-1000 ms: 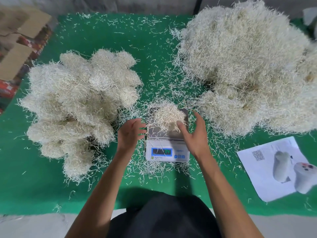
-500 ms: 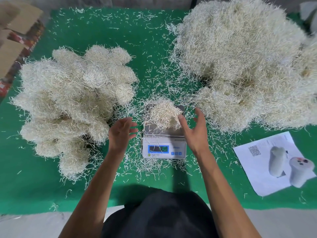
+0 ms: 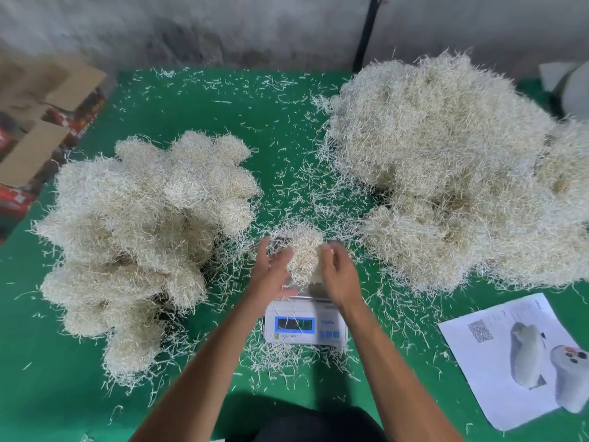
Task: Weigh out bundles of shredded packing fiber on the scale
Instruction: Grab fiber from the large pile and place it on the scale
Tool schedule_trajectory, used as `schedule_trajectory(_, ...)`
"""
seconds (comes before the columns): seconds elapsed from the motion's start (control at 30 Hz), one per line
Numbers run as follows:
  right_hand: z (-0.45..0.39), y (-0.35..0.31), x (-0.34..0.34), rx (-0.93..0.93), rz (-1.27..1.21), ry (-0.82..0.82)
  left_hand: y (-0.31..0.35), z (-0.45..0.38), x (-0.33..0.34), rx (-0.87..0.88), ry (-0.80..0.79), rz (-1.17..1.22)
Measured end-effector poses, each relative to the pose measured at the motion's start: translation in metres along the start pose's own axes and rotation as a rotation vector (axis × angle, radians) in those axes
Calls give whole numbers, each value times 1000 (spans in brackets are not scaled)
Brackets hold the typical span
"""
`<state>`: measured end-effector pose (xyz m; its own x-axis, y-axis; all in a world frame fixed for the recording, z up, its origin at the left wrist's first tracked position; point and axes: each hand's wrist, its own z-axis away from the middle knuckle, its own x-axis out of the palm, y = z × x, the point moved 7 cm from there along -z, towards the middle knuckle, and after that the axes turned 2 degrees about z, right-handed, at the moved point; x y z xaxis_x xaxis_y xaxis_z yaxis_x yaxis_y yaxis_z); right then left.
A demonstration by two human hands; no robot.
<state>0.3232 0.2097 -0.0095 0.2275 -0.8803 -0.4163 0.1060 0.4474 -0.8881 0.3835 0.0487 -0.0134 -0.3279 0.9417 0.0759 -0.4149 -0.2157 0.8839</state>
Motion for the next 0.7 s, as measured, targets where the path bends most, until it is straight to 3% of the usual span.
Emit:
schedule_trajectory(0.07,0,-14,17,-49,-109,-73,0,-8,23,-100,-37,-65)
schedule_trajectory(0.17,5,-41,21,-179,-245,-97,14,-24,27,-205,-9,172)
schedule_trajectory(0.23,-2,-59,5,-214,-404,-30,49,-27,13,-63,-14,176)
schedule_trajectory(0.3,-11,-78,-15,-203,-450,25,83,-20,6,97,-96,-82)
schedule_trajectory(0.37,-20,-103,-26,-220,-391,6,109,-12,1,86,-129,-203)
schedule_trajectory(0.57,-40,-215,-52,-348,-292,-170,206,-4,-1,140,-115,-136)
schedule_trajectory(0.7,-43,-260,-77,-400,-302,-184,243,7,-19,204,-35,-160)
